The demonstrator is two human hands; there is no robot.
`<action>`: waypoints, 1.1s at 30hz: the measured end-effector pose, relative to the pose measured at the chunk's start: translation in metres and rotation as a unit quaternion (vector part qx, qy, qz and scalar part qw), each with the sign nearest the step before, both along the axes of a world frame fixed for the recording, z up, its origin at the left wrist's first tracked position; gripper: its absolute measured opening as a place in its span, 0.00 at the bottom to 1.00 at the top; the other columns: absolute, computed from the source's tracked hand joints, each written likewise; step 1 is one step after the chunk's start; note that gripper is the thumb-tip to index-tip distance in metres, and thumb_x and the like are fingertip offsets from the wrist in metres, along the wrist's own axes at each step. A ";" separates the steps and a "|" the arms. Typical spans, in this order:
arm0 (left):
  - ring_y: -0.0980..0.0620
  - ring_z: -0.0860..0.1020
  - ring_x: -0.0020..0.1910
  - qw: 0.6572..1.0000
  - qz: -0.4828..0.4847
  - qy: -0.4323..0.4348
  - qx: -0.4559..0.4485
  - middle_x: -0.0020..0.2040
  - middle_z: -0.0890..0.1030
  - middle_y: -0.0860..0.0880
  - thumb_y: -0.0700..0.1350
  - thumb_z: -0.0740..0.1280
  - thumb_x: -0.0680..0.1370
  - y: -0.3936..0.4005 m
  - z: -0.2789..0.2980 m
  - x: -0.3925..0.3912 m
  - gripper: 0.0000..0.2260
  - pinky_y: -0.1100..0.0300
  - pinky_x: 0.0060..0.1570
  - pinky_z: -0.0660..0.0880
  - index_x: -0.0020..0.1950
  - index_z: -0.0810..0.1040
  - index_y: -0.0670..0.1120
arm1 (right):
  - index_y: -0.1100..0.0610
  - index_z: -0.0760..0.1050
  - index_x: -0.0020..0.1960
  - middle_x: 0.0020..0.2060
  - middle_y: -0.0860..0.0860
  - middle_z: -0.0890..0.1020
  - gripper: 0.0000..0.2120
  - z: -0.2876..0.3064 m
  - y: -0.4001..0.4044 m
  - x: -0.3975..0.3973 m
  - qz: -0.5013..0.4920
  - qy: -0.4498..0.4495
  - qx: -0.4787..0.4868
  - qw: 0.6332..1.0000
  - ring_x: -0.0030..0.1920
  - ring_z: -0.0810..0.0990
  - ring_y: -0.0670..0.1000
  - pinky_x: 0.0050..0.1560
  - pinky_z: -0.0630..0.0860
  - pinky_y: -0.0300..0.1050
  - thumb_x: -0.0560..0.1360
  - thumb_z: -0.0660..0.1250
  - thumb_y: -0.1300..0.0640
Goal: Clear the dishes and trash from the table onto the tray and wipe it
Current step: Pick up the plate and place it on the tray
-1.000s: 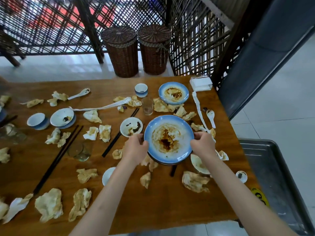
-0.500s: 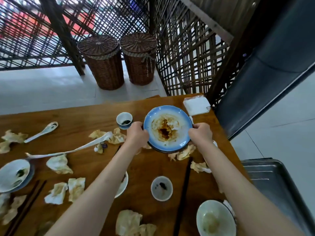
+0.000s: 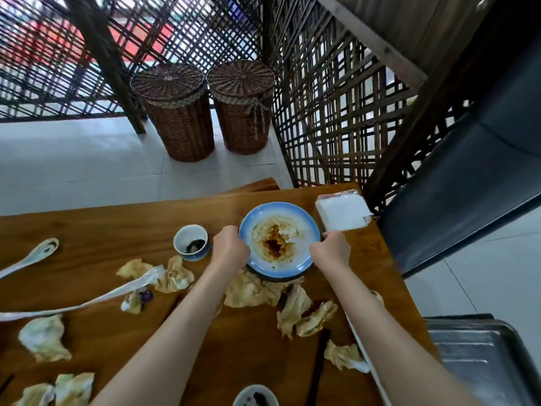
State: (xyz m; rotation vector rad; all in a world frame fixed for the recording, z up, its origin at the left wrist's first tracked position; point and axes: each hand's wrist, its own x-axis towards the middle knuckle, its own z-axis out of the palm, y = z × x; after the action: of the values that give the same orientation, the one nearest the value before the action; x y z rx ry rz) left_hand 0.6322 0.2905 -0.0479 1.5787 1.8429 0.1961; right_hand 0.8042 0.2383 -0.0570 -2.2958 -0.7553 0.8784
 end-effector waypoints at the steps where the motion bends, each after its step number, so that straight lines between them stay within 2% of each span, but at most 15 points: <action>1: 0.45 0.76 0.43 1.000 0.000 0.005 0.001 0.48 0.79 0.41 0.36 0.59 0.76 0.000 -0.001 0.001 0.08 0.58 0.32 0.69 0.52 0.76 0.39 | 0.58 0.73 0.43 0.38 0.51 0.76 0.03 -0.001 0.002 0.000 0.003 0.001 -0.004 1.000 0.31 0.71 0.44 0.21 0.63 0.33 0.72 0.65 0.65; 3: 0.44 0.77 0.44 1.000 -0.010 0.026 0.005 0.49 0.78 0.41 0.36 0.59 0.77 0.002 -0.002 0.003 0.08 0.57 0.34 0.69 0.53 0.75 0.39 | 0.60 0.74 0.47 0.41 0.52 0.76 0.04 -0.004 0.005 0.000 0.001 0.001 -0.009 1.000 0.33 0.72 0.46 0.21 0.63 0.33 0.73 0.65 0.64; 6: 0.45 0.76 0.45 0.999 -0.022 0.046 0.013 0.51 0.77 0.41 0.36 0.60 0.77 0.005 -0.002 0.004 0.07 0.57 0.34 0.69 0.54 0.74 0.38 | 0.60 0.74 0.48 0.43 0.53 0.77 0.04 -0.005 0.009 0.000 -0.001 0.003 -0.013 1.000 0.33 0.72 0.46 0.21 0.63 0.33 0.73 0.65 0.64; 9: 0.44 0.76 0.47 0.998 -0.028 0.048 0.025 0.51 0.78 0.41 0.36 0.60 0.77 0.004 -0.002 0.004 0.07 0.56 0.36 0.68 0.52 0.75 0.38 | 0.61 0.74 0.50 0.46 0.55 0.79 0.06 -0.007 0.009 -0.002 -0.006 0.009 -0.014 1.000 0.39 0.76 0.49 0.23 0.66 0.33 0.73 0.66 0.64; 12: 0.45 0.76 0.46 1.000 -0.007 0.018 0.018 0.51 0.78 0.41 0.36 0.59 0.77 0.004 -0.005 0.004 0.08 0.57 0.35 0.69 0.53 0.75 0.39 | 0.59 0.72 0.49 0.48 0.54 0.79 0.05 -0.008 0.008 0.000 -0.010 0.017 -0.013 1.000 0.33 0.73 0.44 0.22 0.64 0.32 0.73 0.65 0.64; 14: 0.44 0.76 0.48 0.999 0.021 -0.029 0.000 0.52 0.78 0.42 0.35 0.57 0.76 0.004 -0.008 0.004 0.12 0.58 0.35 0.70 0.57 0.75 0.41 | 0.59 0.72 0.56 0.50 0.54 0.77 0.11 -0.007 0.008 0.003 -0.020 0.040 -0.011 0.999 0.35 0.72 0.44 0.22 0.63 0.33 0.74 0.63 0.65; 17: 0.46 0.76 0.51 0.995 0.053 -0.086 -0.009 0.56 0.78 0.44 0.38 0.56 0.77 0.003 -0.012 0.003 0.16 0.61 0.36 0.70 0.64 0.73 0.44 | 0.58 0.69 0.65 0.58 0.54 0.76 0.18 -0.006 0.008 0.006 -0.026 0.094 -0.006 0.995 0.46 0.73 0.49 0.29 0.69 0.37 0.76 0.61 0.64; 19: 0.48 0.75 0.50 0.992 0.067 -0.106 -0.005 0.57 0.78 0.45 0.40 0.56 0.79 0.002 -0.014 0.002 0.16 0.58 0.42 0.71 0.65 0.73 0.44 | 0.55 0.67 0.68 0.61 0.54 0.74 0.20 -0.005 0.007 0.007 -0.030 0.128 0.004 0.991 0.53 0.75 0.52 0.38 0.77 0.42 0.76 0.60 0.64; 22: 0.48 0.75 0.51 0.989 0.078 -0.126 -0.008 0.57 0.78 0.46 0.42 0.56 0.79 0.001 -0.017 0.002 0.16 0.58 0.44 0.70 0.67 0.72 0.45 | 0.53 0.66 0.69 0.63 0.53 0.73 0.21 -0.006 0.005 0.007 -0.033 0.156 0.016 0.987 0.58 0.75 0.54 0.50 0.80 0.50 0.76 0.61 0.63; 25: 0.46 0.77 0.52 0.989 0.069 -0.128 -0.002 0.57 0.79 0.45 0.42 0.55 0.80 -0.003 -0.019 0.000 0.17 0.55 0.44 0.73 0.67 0.72 0.45 | 0.53 0.66 0.69 0.63 0.53 0.73 0.21 -0.008 0.001 0.007 -0.026 0.158 0.026 0.987 0.58 0.75 0.54 0.50 0.80 0.52 0.77 0.62 0.62; 28: 0.45 0.77 0.53 0.989 0.068 -0.134 0.017 0.56 0.79 0.44 0.42 0.55 0.80 -0.006 -0.018 -0.001 0.16 0.51 0.51 0.76 0.67 0.72 0.44 | 0.53 0.66 0.69 0.63 0.53 0.73 0.21 -0.003 0.000 0.008 -0.022 0.155 0.044 0.987 0.60 0.75 0.54 0.52 0.79 0.52 0.77 0.62 0.61; 33: 0.47 0.78 0.48 0.983 0.076 -0.155 0.059 0.52 0.80 0.44 0.41 0.55 0.80 -0.016 -0.002 0.001 0.15 0.57 0.42 0.73 0.64 0.74 0.43 | 0.54 0.66 0.70 0.64 0.54 0.73 0.21 0.013 -0.010 0.012 -0.012 0.151 0.067 0.986 0.62 0.74 0.55 0.54 0.78 0.55 0.78 0.61 0.62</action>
State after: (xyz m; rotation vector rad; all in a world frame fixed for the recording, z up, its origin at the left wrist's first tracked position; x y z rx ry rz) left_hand 0.6334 0.2742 -0.0501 1.3929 1.7296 0.5955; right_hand 0.8158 0.2288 -0.0444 -1.9913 -0.6298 1.0989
